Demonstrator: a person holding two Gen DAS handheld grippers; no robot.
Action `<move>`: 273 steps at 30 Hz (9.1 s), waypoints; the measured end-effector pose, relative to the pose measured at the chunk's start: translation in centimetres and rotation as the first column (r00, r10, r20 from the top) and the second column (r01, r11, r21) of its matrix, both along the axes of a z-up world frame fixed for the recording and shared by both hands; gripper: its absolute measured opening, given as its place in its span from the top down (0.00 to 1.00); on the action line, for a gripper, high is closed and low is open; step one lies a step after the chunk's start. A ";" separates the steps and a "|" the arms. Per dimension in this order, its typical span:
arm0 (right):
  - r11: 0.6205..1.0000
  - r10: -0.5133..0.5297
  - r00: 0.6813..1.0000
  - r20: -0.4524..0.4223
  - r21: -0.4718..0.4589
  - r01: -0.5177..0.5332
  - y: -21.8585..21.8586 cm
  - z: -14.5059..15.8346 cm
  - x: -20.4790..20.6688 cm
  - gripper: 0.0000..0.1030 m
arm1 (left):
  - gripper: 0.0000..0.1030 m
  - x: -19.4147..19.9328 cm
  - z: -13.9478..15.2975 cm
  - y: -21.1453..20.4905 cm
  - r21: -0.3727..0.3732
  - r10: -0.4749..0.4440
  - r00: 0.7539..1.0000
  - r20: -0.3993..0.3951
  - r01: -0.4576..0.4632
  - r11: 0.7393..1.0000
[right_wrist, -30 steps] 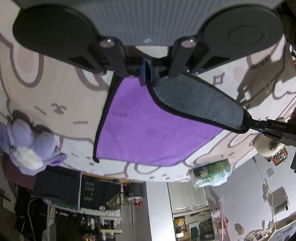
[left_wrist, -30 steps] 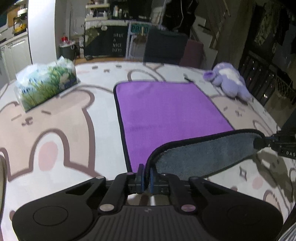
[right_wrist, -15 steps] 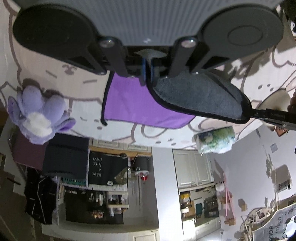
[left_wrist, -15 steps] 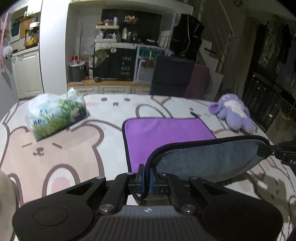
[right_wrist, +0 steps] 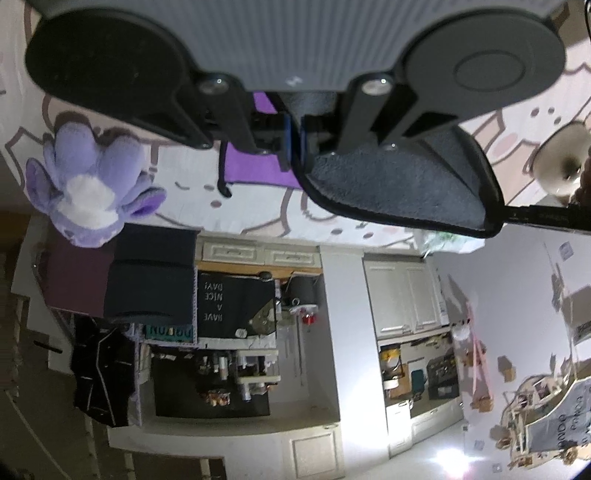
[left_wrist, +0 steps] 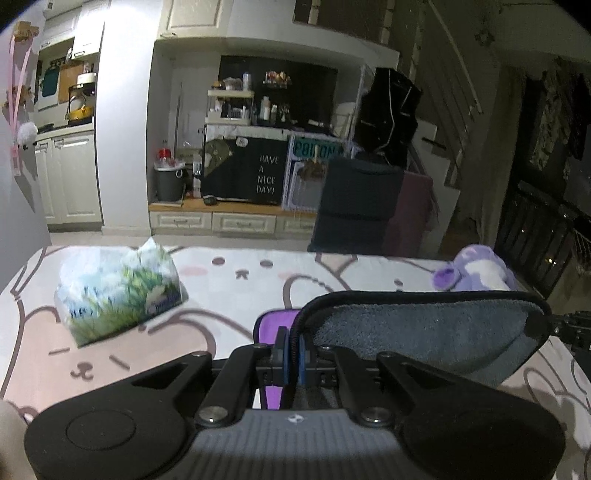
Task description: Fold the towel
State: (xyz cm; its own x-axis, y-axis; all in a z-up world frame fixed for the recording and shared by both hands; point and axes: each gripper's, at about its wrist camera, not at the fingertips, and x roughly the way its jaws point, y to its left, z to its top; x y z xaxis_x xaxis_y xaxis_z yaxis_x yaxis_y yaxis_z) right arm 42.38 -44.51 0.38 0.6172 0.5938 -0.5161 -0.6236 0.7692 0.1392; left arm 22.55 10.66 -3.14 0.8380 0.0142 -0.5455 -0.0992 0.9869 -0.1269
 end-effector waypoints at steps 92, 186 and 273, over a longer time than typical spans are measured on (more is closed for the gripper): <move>0.959 -0.236 0.962 -0.140 -0.192 0.207 7.0 -8.7 14.5 0.00 | 0.00 14.2 -6.9 0.2 0.127 0.153 0.963 -0.222 -0.127 0.984; 0.998 -0.021 0.998 0.060 -0.056 0.024 -5.0 8.2 -21.4 0.00 | 0.00 -18.6 5.4 -9.6 0.094 -0.080 0.997 -0.016 0.081 0.992; 0.996 0.004 0.997 0.080 -0.092 0.003 -6.1 6.8 -25.0 0.00 | 0.00 -22.5 3.4 -10.5 0.091 -0.085 0.996 -0.008 0.085 0.992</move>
